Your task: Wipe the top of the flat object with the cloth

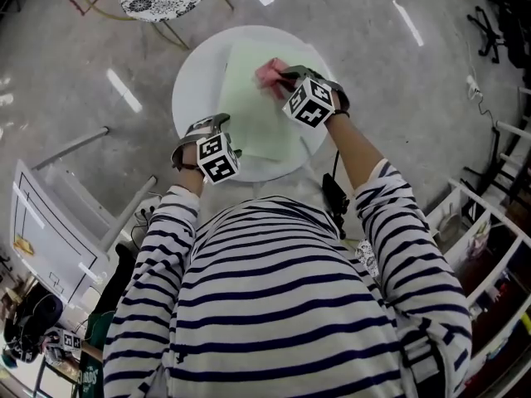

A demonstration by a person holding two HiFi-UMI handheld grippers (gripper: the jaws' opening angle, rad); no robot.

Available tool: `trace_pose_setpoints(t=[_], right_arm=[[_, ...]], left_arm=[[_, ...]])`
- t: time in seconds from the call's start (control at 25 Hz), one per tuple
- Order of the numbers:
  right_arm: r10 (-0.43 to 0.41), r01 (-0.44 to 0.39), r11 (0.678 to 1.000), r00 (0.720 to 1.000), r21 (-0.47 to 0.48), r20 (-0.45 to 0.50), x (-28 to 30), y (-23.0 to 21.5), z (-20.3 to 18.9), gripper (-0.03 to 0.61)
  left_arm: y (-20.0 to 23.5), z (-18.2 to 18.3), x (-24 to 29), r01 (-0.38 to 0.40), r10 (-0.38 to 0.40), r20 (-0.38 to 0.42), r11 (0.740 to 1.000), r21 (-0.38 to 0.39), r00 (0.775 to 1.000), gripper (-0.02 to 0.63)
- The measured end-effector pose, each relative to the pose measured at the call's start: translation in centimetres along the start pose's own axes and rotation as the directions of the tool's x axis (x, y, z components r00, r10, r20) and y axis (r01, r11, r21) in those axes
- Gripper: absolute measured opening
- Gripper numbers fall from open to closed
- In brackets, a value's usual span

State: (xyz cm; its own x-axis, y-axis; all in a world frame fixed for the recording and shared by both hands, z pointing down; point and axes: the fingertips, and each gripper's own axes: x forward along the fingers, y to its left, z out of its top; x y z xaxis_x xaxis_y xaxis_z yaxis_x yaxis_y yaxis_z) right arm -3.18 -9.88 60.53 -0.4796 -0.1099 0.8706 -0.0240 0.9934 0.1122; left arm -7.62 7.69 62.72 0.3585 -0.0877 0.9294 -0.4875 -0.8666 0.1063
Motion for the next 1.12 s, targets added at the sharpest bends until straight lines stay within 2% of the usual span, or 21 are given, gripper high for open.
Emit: trace_pose_setpoints(t=[0.2, 0.48, 0.64, 0.88, 1.12], right_arm=[[-0.026, 0.026, 0.999, 1.0, 0.023, -0.015, 0.9, -2.5, 0.3, 0.043], [-0.028, 0.028, 0.997, 1.0, 0.073, -0.009, 1.3, -3.2, 0.7, 0.041], [-0.045, 0.047, 0.997, 0.998, 0.058, -0.036, 0.2, -3.7, -1.6, 0.042], [-0.085, 0.093, 0.992, 0.992, 0.09, -0.089, -1.8, -4.9, -5.8, 0.041], [-0.035, 0.038, 0.998, 0.997, 0.041, -0.062, -2.3, -1.7, -6.1, 0.041]], left_arm=[[0.1, -0.1, 0.3, -0.001, 0.001, -0.001, 1.0, -0.022, 1.0, 0.425], [0.4, 0.0, 0.2, -0.011, 0.011, -0.006, 0.999, -0.053, 1.0, 0.41], [0.8, -0.1, 0.2, -0.018, 0.017, -0.01, 0.998, -0.063, 1.0, 0.382], [0.9, -0.2, 0.2, -0.024, 0.023, -0.017, 0.998, -0.065, 1.0, 0.38], [1.0, -0.1, 0.4, -0.022, 0.02, -0.025, 0.995, -0.102, 0.999, 0.38]])
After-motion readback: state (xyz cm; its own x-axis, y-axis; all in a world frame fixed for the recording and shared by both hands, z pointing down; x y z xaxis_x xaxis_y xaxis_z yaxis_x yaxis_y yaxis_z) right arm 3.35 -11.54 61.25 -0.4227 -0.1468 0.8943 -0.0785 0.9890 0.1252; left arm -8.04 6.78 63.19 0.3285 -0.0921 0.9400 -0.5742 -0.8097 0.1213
